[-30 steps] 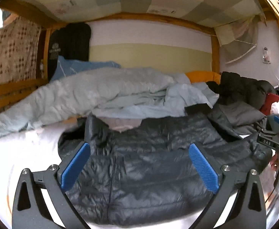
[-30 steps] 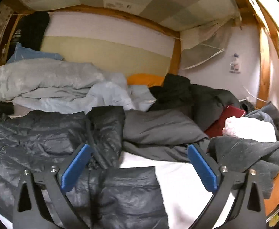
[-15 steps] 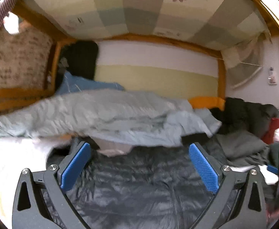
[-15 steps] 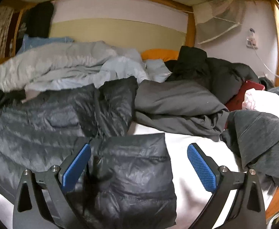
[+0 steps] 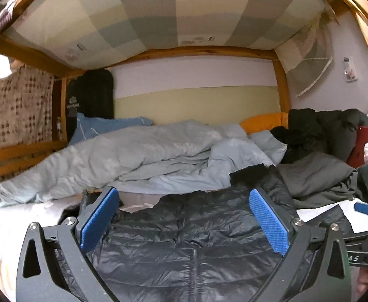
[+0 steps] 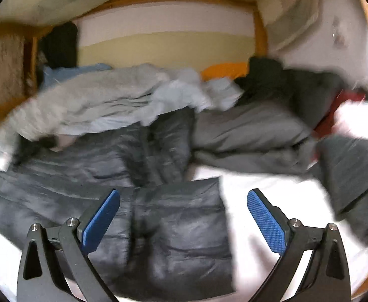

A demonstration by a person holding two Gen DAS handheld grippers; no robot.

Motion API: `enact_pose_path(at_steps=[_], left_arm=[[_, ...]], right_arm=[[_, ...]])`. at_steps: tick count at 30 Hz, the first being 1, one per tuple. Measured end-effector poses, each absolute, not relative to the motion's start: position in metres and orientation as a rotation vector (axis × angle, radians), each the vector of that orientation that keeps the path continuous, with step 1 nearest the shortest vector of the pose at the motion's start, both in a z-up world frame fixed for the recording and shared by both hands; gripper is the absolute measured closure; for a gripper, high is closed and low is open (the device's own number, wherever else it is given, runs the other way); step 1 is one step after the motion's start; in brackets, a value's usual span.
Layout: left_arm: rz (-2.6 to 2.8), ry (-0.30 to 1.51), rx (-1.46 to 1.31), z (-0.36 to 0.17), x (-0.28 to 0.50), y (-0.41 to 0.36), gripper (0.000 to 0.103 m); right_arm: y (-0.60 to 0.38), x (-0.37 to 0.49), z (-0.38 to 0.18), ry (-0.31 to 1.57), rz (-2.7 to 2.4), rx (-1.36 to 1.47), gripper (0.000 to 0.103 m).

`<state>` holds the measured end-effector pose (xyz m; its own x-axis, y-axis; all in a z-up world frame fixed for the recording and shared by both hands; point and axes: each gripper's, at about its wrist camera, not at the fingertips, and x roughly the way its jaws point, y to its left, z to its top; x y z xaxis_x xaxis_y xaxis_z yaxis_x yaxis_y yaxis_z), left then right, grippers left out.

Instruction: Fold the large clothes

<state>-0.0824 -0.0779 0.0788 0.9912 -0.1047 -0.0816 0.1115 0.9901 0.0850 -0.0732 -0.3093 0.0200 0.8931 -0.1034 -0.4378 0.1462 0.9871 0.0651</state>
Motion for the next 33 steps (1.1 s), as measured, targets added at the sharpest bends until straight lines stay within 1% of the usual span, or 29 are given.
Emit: enact_pose_path(at_steps=[3,8,12,15,16,18,19,25,30,32,33], left_arm=[[-0.117,0.065,0.083,0.084,-0.087,-0.091,0.0],[-0.155,0.048,0.068,0.082,-0.095,-0.102,0.0],[-0.104,0.081,0.109,0.077,-0.086,-0.112,0.0],[-0.002,0.078,0.111,0.082,-0.08,-0.112,0.0],[-0.002,0.072,0.101,0.084,-0.079,-0.109,0.0],[-0.026,0.063,0.059,0.087,-0.078,-0.101,0.0],[-0.031,0.065,0.044,0.087,-0.076,-0.098,0.0],[0.002,0.086,0.067,0.073,-0.062,-0.084,0.0],[0.076,0.154,0.103,0.066,-0.044,-0.069,0.0],[0.062,0.121,0.1,0.067,-0.039,-0.057,0.0],[0.04,0.071,0.1,0.067,-0.039,-0.05,0.0]], right_arm=[[-0.326,-0.069,0.012,0.49,-0.128,0.196,0.001],[-0.33,-0.069,0.01,0.488,-0.199,0.173,0.001],[-0.325,-0.072,0.014,0.459,-0.233,0.108,0.001],[-0.334,-0.071,0.013,0.47,-0.152,0.176,0.001],[-0.339,-0.071,0.012,0.474,-0.113,0.227,0.002],[-0.35,-0.069,0.01,0.479,-0.062,0.318,0.011],[-0.352,-0.069,0.009,0.476,-0.056,0.333,0.012],[-0.348,-0.068,0.01,0.459,-0.093,0.283,0.012],[-0.341,-0.066,0.009,0.443,-0.091,0.247,0.012],[-0.34,-0.068,0.01,0.43,-0.041,0.26,0.012],[-0.338,-0.069,0.009,0.42,0.01,0.276,0.012]])
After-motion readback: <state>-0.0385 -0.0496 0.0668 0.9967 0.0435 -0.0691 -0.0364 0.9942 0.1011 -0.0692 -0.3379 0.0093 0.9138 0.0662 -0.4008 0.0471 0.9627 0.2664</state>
